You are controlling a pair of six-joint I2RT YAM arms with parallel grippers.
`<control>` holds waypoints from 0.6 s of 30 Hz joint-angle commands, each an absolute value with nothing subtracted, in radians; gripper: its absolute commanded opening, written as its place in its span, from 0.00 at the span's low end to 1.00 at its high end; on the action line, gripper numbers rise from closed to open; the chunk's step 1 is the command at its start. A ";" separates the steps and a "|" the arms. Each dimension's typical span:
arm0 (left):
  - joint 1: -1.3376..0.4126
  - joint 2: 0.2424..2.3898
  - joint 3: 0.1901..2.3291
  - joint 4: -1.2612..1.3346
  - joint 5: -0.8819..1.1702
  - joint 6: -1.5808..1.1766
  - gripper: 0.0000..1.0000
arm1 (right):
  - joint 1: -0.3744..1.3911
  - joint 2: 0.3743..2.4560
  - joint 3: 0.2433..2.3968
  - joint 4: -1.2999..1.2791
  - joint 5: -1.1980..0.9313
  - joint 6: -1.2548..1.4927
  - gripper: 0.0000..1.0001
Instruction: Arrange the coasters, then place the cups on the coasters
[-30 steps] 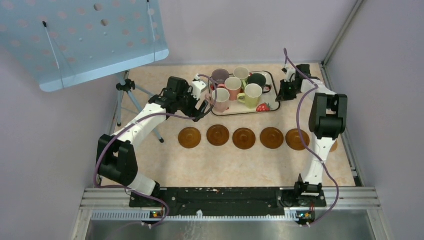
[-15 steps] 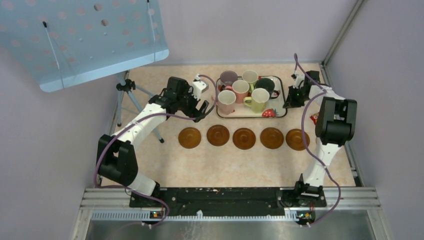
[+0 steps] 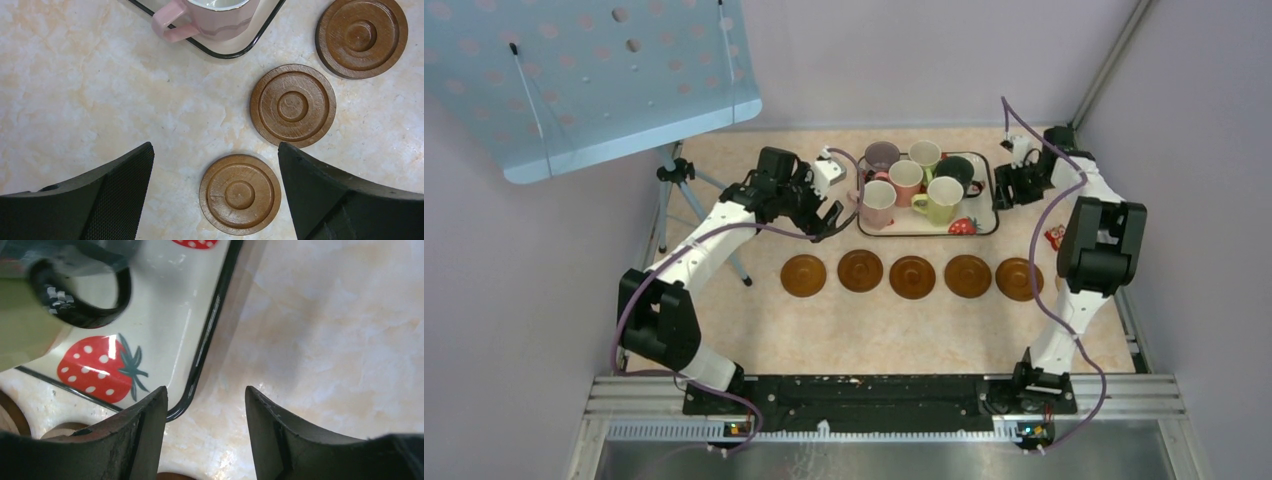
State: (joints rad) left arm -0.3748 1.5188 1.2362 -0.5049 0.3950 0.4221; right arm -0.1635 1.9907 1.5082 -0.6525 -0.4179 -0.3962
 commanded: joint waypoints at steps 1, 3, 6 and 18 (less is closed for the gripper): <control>-0.371 1.532 1.270 -0.540 0.439 0.474 0.99 | -0.109 1.923 1.615 -0.720 -0.487 -0.636 0.60; -0.370 1.525 1.265 -0.537 0.434 0.473 0.99 | -0.080 1.935 1.638 -0.723 -0.482 -0.682 0.60; -0.371 1.517 1.264 -0.535 0.418 0.470 0.99 | -0.039 1.956 1.667 -0.723 -0.464 -0.724 0.60; -0.371 1.471 1.254 -0.529 0.385 0.440 0.99 | 0.038 2.048 1.714 -0.642 -0.394 -0.746 0.47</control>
State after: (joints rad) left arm -0.3744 1.5249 1.2434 -0.5404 0.3927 0.4484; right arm 0.0189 2.0155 1.6711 -0.6830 -0.4049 -0.7105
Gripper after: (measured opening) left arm 0.987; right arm 0.495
